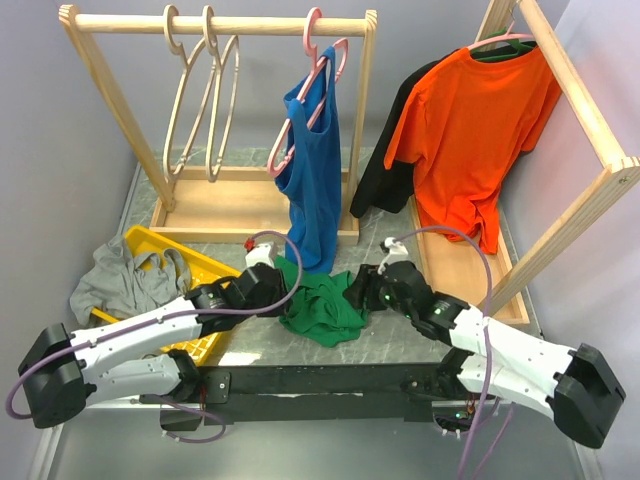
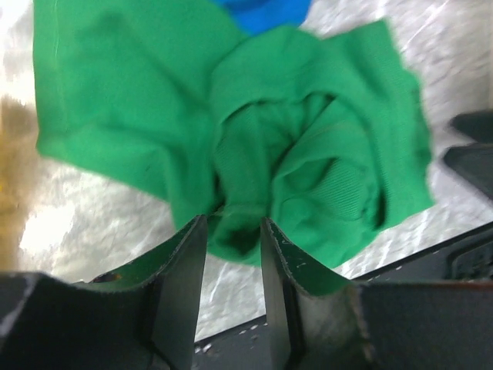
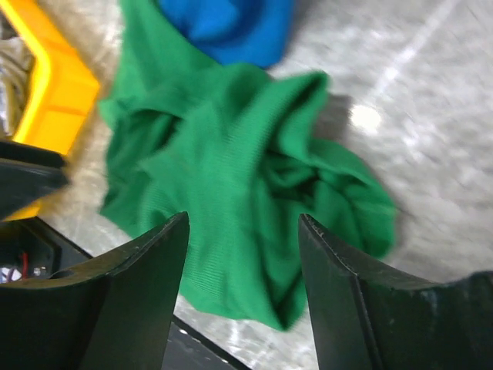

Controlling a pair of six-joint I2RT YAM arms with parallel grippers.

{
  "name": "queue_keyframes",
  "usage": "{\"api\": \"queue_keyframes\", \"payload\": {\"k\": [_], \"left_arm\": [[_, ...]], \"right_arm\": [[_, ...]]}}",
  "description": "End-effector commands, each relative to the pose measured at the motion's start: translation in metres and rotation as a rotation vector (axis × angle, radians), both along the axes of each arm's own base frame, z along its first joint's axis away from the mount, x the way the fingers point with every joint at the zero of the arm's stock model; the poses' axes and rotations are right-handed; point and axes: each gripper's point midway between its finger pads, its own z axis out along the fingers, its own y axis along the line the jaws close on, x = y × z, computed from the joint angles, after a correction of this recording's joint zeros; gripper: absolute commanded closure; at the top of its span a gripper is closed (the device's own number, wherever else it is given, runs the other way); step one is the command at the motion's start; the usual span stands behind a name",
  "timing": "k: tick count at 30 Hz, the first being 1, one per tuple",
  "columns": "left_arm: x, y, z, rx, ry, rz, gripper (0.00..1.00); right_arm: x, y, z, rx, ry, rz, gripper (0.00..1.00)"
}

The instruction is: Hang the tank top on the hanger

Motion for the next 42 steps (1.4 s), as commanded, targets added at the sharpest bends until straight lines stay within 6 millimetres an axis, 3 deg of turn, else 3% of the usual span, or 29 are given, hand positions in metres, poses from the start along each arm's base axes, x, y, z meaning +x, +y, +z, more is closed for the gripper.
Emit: {"api": "queue_keyframes", "payload": {"k": [1, 6, 14, 22, 29, 34, 38, 42], "left_arm": [[-0.012, -0.006, -0.007, -0.051, 0.049, -0.022, 0.61], [-0.015, -0.013, -0.016, -0.082, 0.071, -0.037, 0.59], [-0.015, -0.025, -0.026, -0.090, 0.100, -0.048, 0.57], [-0.017, -0.021, -0.040, -0.049, 0.117, -0.025, 0.56], [-0.022, -0.024, -0.046, -0.016, 0.124, -0.041, 0.56], [-0.023, -0.022, -0.050, 0.009, 0.127, -0.035, 0.61], [-0.021, -0.026, -0.044, -0.013, 0.109, -0.034, 0.67], [-0.017, -0.027, -0.035, -0.019, 0.090, -0.029, 0.82]], "right_arm": [[0.023, 0.018, 0.042, 0.021, -0.123, -0.015, 0.35], [0.034, 0.016, 0.043, -0.021, -0.140, -0.046, 0.35], [0.048, 0.036, 0.039, -0.064, -0.118, -0.010, 0.36], [0.047, 0.045, 0.018, -0.099, -0.065, 0.020, 0.39], [0.046, 0.051, 0.013, -0.106, -0.049, 0.031, 0.43], [0.046, 0.052, 0.016, -0.096, -0.057, 0.036, 0.55], [0.044, 0.056, 0.017, -0.089, -0.051, 0.053, 0.79], [0.043, 0.053, 0.024, -0.084, -0.060, 0.043, 0.98]]}}
